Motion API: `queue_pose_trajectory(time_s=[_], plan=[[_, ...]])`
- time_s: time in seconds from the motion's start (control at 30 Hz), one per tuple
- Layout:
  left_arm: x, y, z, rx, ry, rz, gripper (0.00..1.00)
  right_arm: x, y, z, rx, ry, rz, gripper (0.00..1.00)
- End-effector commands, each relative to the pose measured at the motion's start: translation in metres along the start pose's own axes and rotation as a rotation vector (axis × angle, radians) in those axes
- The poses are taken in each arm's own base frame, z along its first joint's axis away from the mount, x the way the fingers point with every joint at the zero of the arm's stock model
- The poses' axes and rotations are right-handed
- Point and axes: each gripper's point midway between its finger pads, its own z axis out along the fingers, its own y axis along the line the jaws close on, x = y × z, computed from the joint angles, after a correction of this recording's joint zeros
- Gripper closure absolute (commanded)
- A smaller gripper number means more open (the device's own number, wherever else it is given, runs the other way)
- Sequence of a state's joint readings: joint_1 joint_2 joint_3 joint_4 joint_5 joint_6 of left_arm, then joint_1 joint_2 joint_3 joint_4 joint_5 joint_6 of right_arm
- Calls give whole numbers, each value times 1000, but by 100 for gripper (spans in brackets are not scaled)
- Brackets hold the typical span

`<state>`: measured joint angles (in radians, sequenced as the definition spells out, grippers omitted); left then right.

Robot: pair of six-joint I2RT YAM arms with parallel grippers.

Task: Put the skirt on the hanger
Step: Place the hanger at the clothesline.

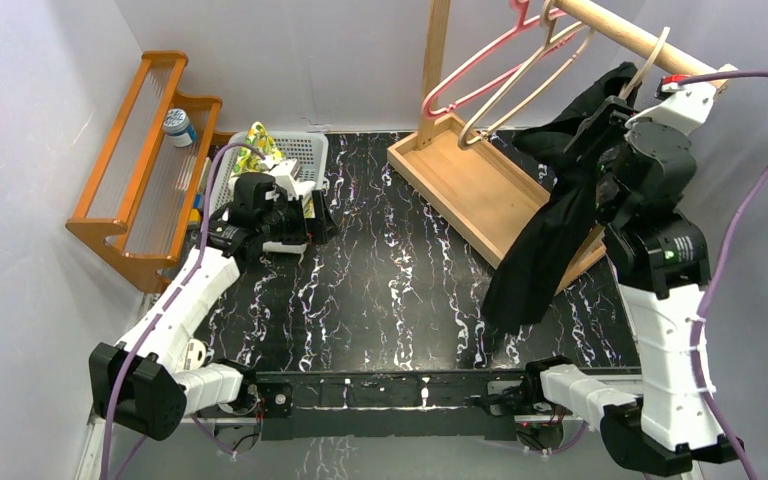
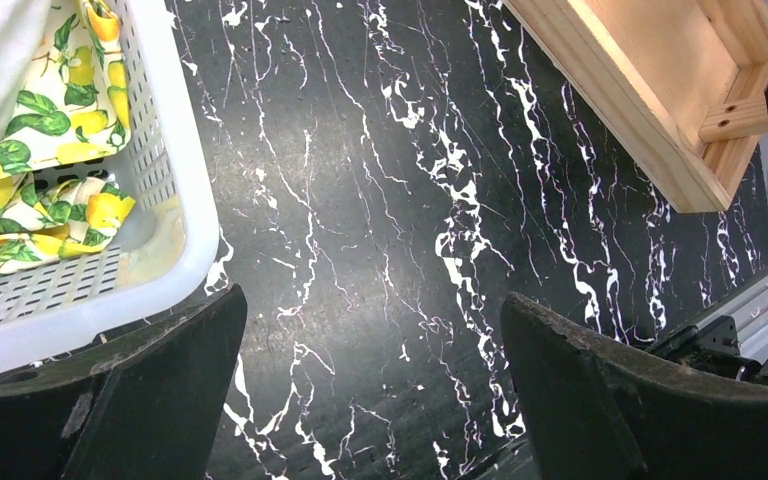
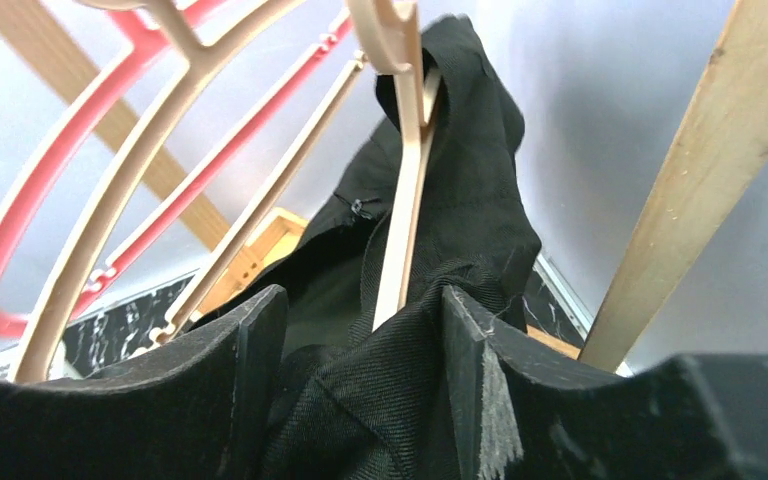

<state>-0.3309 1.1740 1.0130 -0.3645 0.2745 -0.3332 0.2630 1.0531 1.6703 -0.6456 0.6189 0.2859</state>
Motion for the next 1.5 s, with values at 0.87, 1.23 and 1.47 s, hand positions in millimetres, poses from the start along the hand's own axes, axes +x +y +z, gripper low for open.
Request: queue_pose_trajectory(time_s=[0.87,1.23,1.47], plan=[[-50,31,-21,-242,-139,-51,2,-39,142,-131,-1120,-77,-159,32],[-42,109,-34,-499,-70,-261,12,25,160,-135,-1298,174,-102,40],[-52,187,-47,-862,-19,-213,7,62,167,-139,-1343,275,-123,51]])
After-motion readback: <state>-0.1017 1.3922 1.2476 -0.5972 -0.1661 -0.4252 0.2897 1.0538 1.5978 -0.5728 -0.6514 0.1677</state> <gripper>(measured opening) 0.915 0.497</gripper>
